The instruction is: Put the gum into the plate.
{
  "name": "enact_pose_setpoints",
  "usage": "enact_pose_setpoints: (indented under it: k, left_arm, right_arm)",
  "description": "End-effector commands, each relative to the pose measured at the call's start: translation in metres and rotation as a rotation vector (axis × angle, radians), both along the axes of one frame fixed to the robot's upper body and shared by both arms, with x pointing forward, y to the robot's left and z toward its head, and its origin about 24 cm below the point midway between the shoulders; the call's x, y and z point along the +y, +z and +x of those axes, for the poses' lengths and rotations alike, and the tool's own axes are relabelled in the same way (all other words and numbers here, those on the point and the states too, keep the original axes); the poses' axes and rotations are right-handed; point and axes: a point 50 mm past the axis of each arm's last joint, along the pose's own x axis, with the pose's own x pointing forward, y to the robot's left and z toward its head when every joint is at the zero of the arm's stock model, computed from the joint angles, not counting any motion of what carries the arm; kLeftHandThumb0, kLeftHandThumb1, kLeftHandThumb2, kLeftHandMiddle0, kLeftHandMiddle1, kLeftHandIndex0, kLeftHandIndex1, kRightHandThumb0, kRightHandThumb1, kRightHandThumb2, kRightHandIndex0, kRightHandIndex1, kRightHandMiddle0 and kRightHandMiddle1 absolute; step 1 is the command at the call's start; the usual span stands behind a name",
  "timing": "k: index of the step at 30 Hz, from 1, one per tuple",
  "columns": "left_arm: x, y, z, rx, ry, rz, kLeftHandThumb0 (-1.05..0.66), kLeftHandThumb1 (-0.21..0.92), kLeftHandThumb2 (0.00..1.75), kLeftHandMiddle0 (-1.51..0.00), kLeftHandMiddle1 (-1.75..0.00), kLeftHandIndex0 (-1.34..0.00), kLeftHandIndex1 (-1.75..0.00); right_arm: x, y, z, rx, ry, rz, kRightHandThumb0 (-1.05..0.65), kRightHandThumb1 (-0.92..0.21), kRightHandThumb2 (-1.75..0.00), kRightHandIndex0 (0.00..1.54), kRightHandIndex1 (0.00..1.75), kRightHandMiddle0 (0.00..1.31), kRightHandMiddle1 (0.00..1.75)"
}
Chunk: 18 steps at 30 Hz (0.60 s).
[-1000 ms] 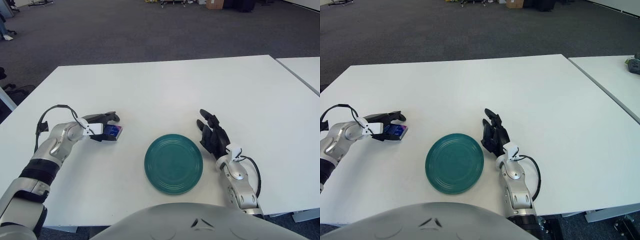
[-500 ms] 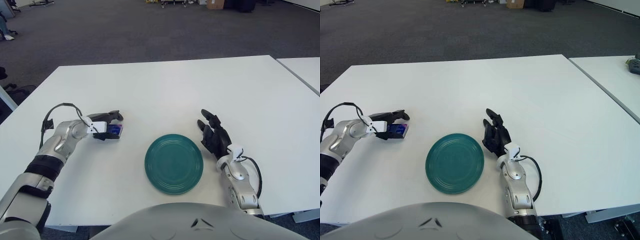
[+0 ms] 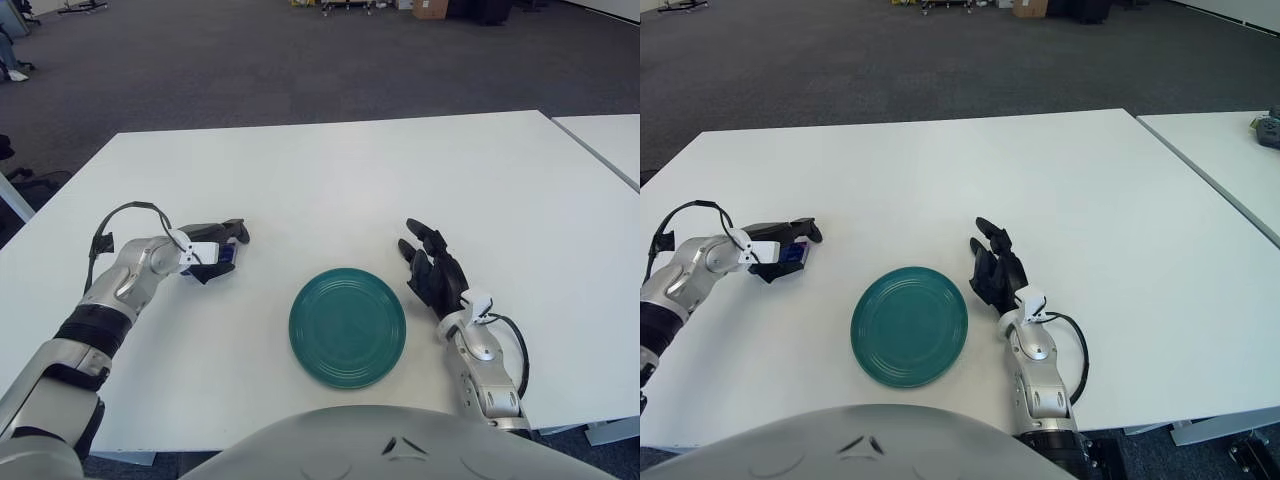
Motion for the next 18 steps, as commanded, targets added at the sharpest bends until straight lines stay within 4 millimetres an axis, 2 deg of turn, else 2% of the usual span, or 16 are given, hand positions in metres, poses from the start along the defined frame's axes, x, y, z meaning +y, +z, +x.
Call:
enact_pose_setpoints:
  k: [1, 2, 3, 5, 6, 8, 11, 14, 18]
  left_arm:
    - [-0.0038, -0.0240, -0.0150, 0.104, -0.025, 0.042, 0.05, 0.40, 1.16, -0.19, -1.39, -0.07, -1.54]
    - [-0.0041, -0.0244, -0.0153, 0.103, -0.026, 0.044, 0.16, 0.53, 1.00, -0.24, -1.50, -0.09, -1.58]
    - [-0.0047, -0.0250, -0.0154, 0.102, -0.027, 0.044, 0.23, 0.61, 0.90, -0.26, -1.57, -0.10, -1.61]
    - [-0.0058, -0.0259, -0.0158, 0.097, -0.030, 0.046, 0.29, 0.68, 0.81, -0.29, -1.63, -0.12, -1.64]
    - [-0.0066, -0.0265, -0.0162, 0.092, -0.032, 0.046, 0.31, 0.67, 0.82, -0.31, -1.65, -0.14, -1.66]
    - [-0.0073, -0.0271, -0.0169, 0.084, -0.037, 0.045, 0.35, 0.64, 0.88, -0.34, -1.70, -0.22, -1.71]
    - [-0.0078, -0.0272, -0.0182, 0.076, -0.045, 0.043, 0.12, 0.52, 1.06, -0.35, -1.70, -0.38, -1.73]
    - [-0.0074, -0.0261, -0.0196, 0.073, -0.054, 0.043, 0.04, 0.43, 1.19, -0.35, -1.72, -0.49, -1.74]
    - [-0.0053, -0.0225, -0.0208, 0.070, -0.068, 0.046, 0.01, 0.36, 1.28, -0.35, -1.73, -0.58, -1.75]
  right_arm:
    - [-0.0074, -0.0234, -0.0121, 0.139, -0.010, -0.004, -0.77, -0.92, -0.87, 0.34, 0.03, 0.00, 0.63]
    - [-0.0074, -0.0234, -0.0120, 0.140, -0.008, -0.004, -0.77, -0.92, -0.87, 0.34, 0.03, 0.00, 0.63]
    - [-0.0078, -0.0233, -0.0116, 0.140, -0.006, -0.004, -0.77, -0.92, -0.87, 0.34, 0.03, 0.00, 0.63]
    - [-0.0083, -0.0230, -0.0110, 0.139, 0.000, -0.004, -0.77, -0.92, -0.87, 0.33, 0.03, 0.00, 0.63]
    - [-0.0086, -0.0228, -0.0105, 0.138, 0.006, -0.004, -0.77, -0.92, -0.87, 0.33, 0.02, 0.00, 0.63]
    - [-0.0090, -0.0226, -0.0100, 0.138, 0.013, -0.003, -0.77, -0.92, -0.88, 0.32, 0.02, 0.00, 0.63]
    - [-0.0095, -0.0226, -0.0096, 0.139, 0.017, -0.001, -0.77, -0.92, -0.88, 0.33, 0.02, 0.00, 0.63]
    - [-0.0100, -0.0226, -0.0090, 0.143, 0.019, 0.000, -0.77, -0.92, -0.88, 0.33, 0.02, 0.00, 0.62]
    - [-0.0104, -0.0231, -0.0077, 0.149, 0.021, 0.001, -0.78, -0.92, -0.88, 0.34, 0.02, 0.00, 0.62]
